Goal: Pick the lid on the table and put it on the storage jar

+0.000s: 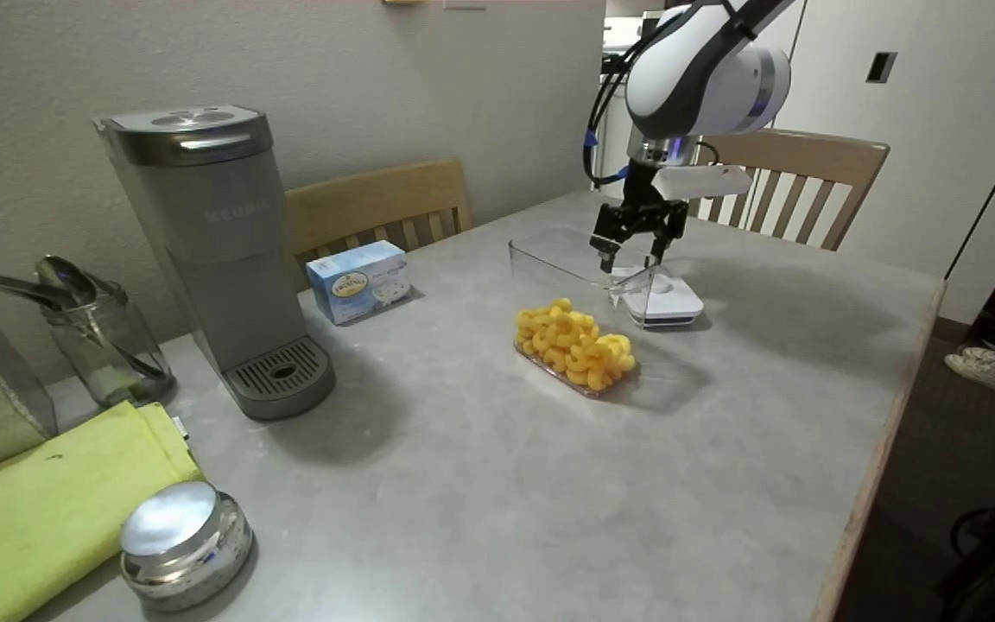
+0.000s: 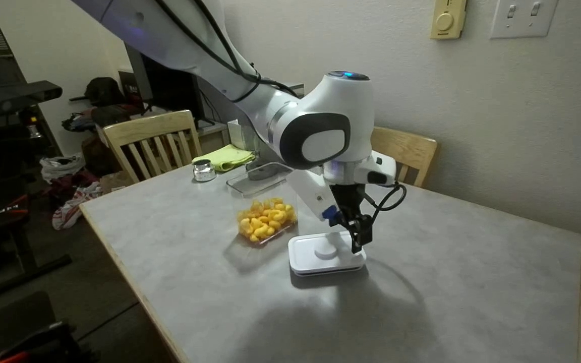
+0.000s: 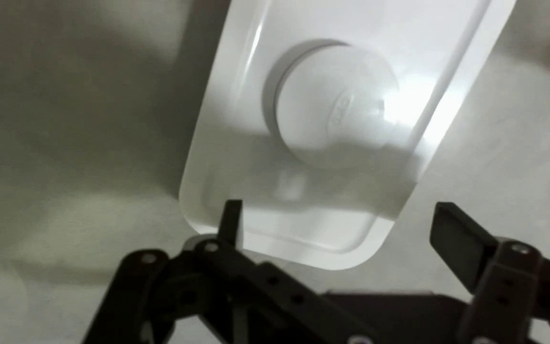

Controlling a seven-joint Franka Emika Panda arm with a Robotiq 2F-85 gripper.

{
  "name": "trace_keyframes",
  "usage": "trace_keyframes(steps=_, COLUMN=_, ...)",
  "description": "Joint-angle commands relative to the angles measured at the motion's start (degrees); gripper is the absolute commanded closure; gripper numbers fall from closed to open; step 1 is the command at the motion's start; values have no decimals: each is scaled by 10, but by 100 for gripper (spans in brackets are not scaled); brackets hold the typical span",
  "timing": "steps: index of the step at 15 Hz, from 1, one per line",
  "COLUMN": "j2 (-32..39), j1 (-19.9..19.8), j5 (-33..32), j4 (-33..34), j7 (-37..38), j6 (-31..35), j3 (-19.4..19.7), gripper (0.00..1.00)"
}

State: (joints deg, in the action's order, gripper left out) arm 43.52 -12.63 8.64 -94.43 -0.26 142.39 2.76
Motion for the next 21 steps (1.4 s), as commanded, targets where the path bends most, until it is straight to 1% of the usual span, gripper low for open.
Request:
trace_keyframes(steps=1, j2=-1, j1=1, j5=3, j4=1, j7=1, j6=-1, j3=1, gripper=0)
trace_keyframes(steps=7, j2=1, j1=1, j5=3, j4=2, j7=2, j6=-1, j3=1, gripper=0)
trace_keyframes(steps=10, j2=6, j1=-6, j5=14, j4=10, j7=-17, j6=-1, j3=-19, gripper=0)
trace_keyframes(steps=12, j2=6, j1=1, j5=9, j4=10, j7=-14, j6=6, j3=-20, gripper=0)
trace_keyframes(steps=16, j2=-9, j1=5, j5=4, j4=-11, j7=-20, j6=31, j3=-22, gripper=0)
trace_keyframes(steps=19, j2=-22, j1=12, j5=0, j4=-31, j7=-6, j6=51, j3=-12, gripper=0)
trace_keyframes(steps=21, j2=-30, j1=8, j5=7, j4=-48, j7=-4, j6=64, j3=-14, gripper=0)
